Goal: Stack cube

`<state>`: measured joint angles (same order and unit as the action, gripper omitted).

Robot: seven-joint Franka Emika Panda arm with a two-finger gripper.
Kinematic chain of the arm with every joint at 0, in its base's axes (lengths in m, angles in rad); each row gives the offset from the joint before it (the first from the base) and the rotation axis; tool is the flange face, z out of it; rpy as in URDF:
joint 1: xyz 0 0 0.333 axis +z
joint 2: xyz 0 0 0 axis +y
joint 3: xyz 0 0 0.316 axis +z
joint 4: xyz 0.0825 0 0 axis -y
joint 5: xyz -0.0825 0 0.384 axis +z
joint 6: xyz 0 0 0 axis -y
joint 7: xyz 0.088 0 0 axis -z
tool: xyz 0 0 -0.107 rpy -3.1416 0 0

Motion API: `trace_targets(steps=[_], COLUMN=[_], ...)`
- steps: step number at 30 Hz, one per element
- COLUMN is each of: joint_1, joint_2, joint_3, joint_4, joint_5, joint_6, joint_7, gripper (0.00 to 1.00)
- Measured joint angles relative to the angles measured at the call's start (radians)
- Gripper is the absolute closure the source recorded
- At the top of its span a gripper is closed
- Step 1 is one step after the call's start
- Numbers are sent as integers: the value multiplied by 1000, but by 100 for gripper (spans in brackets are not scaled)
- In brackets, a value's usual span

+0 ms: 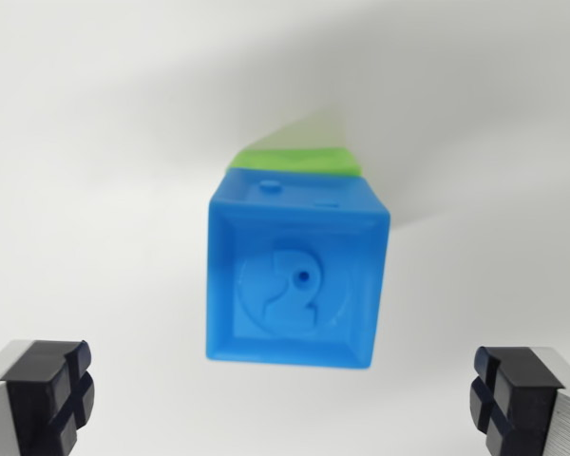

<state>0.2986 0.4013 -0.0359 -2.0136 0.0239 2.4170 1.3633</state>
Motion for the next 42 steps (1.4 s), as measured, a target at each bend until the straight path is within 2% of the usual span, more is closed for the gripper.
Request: trace_targets(steps=[18, 29, 42], joint_1=[0, 0, 0], joint_2=[-117, -178, -223], joint_3=[-1, -1, -1], joint_4=[35, 83, 147], joint_5=[-7, -10, -12], joint_6=[-151, -260, -369], joint_7=[5, 7, 8], gripper=[0, 0, 0])
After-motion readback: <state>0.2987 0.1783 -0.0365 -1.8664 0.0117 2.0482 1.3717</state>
